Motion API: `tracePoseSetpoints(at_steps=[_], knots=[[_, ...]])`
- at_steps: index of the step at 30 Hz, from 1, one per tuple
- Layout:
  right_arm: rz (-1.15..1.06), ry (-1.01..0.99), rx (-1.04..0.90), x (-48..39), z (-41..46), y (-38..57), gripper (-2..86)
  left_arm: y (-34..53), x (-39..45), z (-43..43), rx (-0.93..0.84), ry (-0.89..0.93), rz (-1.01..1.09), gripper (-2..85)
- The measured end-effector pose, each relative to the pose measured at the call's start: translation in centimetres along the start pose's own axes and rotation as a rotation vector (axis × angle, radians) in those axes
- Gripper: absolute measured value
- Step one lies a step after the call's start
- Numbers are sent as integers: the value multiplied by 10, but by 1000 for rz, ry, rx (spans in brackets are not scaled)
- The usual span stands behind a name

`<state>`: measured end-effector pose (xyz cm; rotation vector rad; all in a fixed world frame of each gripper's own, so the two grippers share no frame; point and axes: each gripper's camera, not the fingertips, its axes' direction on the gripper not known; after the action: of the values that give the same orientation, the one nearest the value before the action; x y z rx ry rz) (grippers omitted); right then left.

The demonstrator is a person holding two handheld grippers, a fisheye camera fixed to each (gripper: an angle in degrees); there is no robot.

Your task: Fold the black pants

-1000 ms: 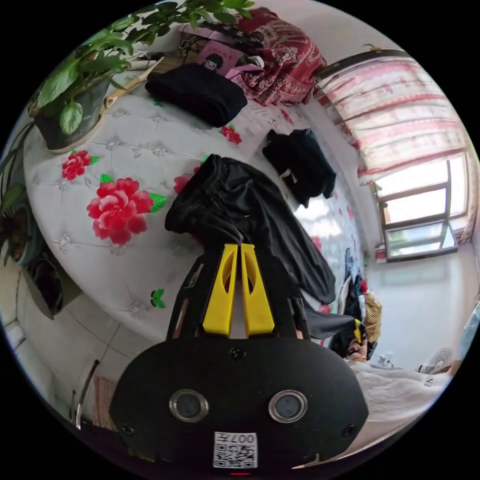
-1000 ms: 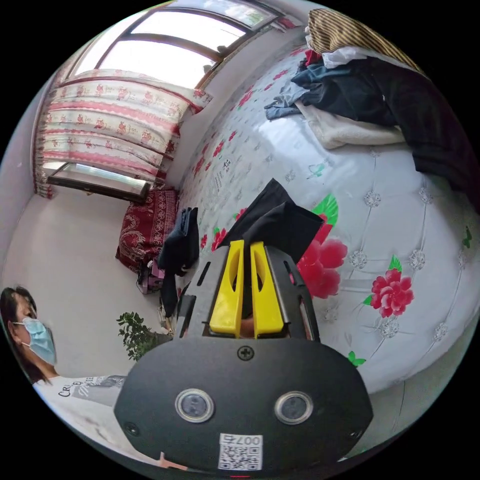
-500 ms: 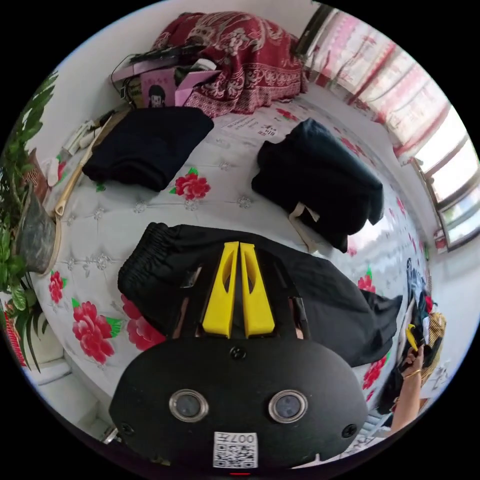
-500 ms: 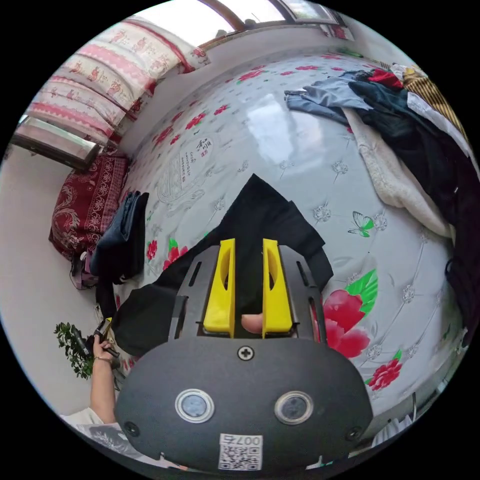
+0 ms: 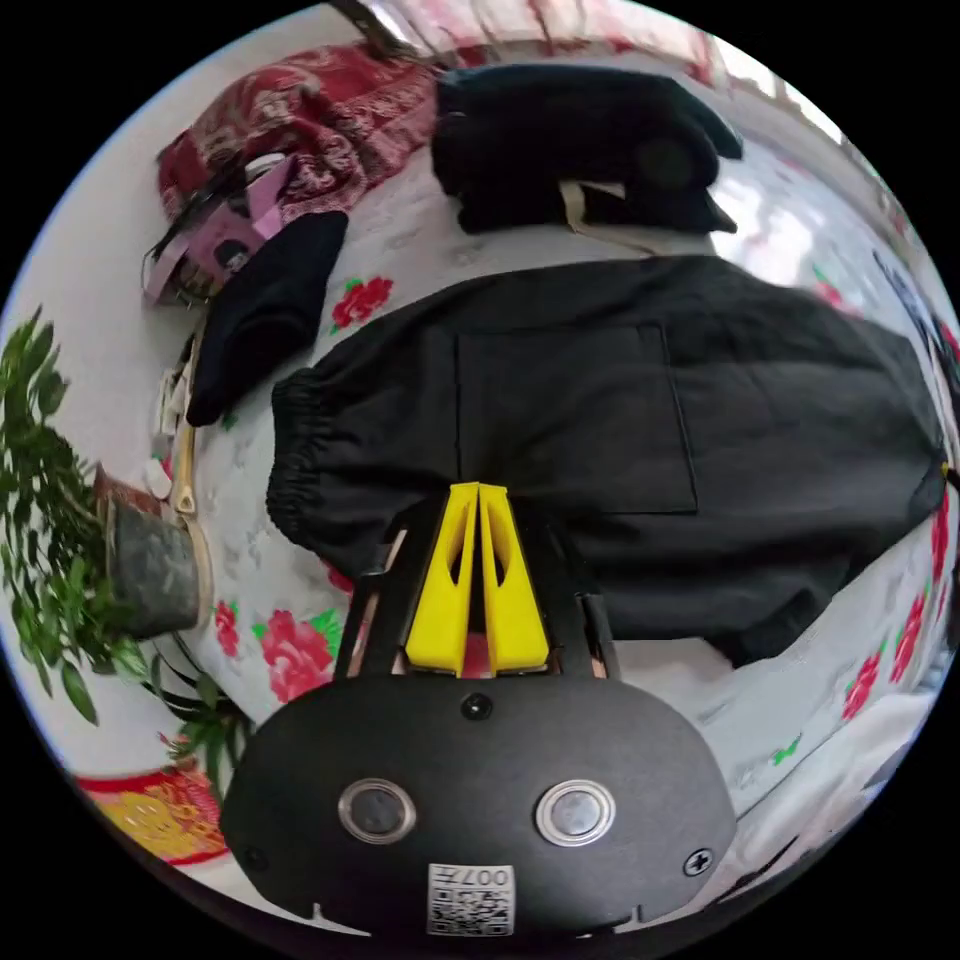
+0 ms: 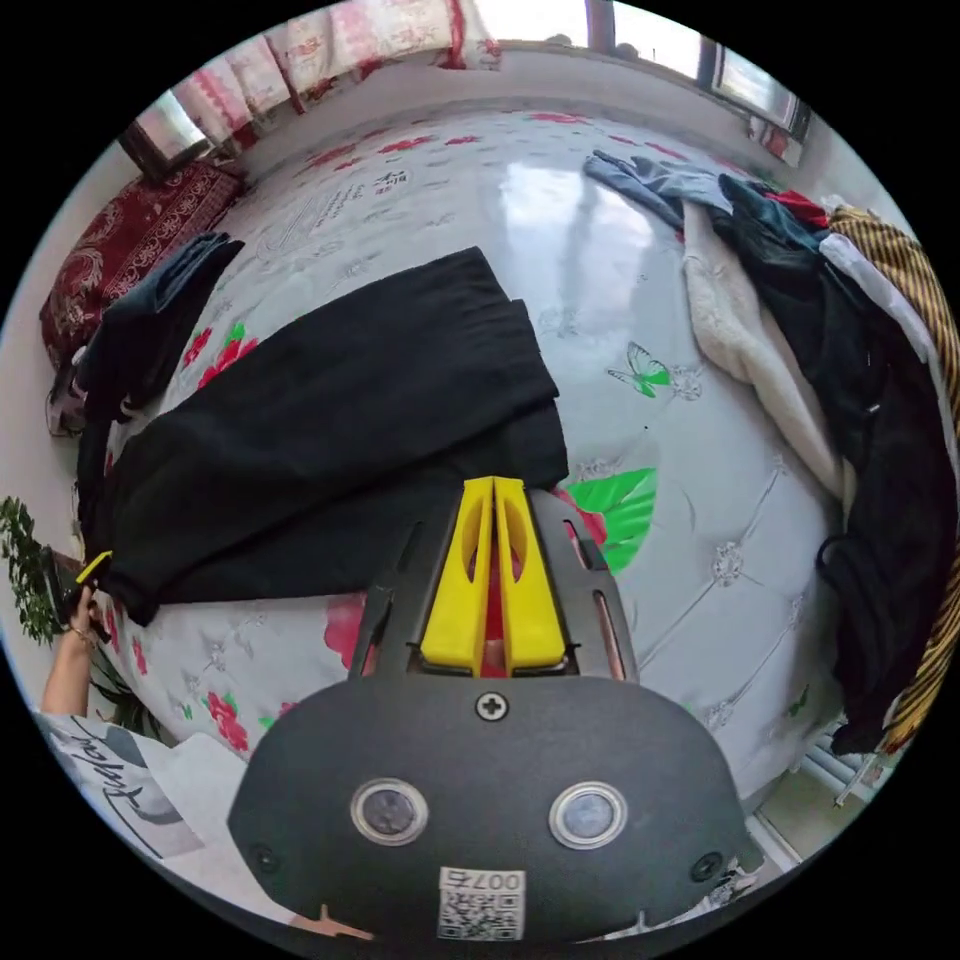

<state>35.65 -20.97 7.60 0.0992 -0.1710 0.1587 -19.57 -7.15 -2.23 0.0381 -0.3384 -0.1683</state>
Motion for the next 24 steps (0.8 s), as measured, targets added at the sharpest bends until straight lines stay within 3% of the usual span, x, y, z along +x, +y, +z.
tracePoseSetpoints(at_steps=[4, 9, 14, 18, 21, 24], knots=[[92, -113, -22, 35, -17, 10, 0, 12, -24, -4, -81, 164, -49, -9], [110, -189, 153, 47, -57, 21, 9, 50, -28, -51, 104, 148, -126, -9], [158, -282, 52, 58, -28, 7, 21, 59, 32, -88, 221, 277, 14, -3], [81, -413, -53, 42, -21, -1, 15, 58, 81, -68, 124, 325, 110, 3], [1, -307, -6, 24, -61, -2, 11, 58, 97, -45, 34, 293, 169, 7], [-49, -30, 142, 3, -107, 10, 13, 54, 101, -42, 28, 265, 207, 7]])
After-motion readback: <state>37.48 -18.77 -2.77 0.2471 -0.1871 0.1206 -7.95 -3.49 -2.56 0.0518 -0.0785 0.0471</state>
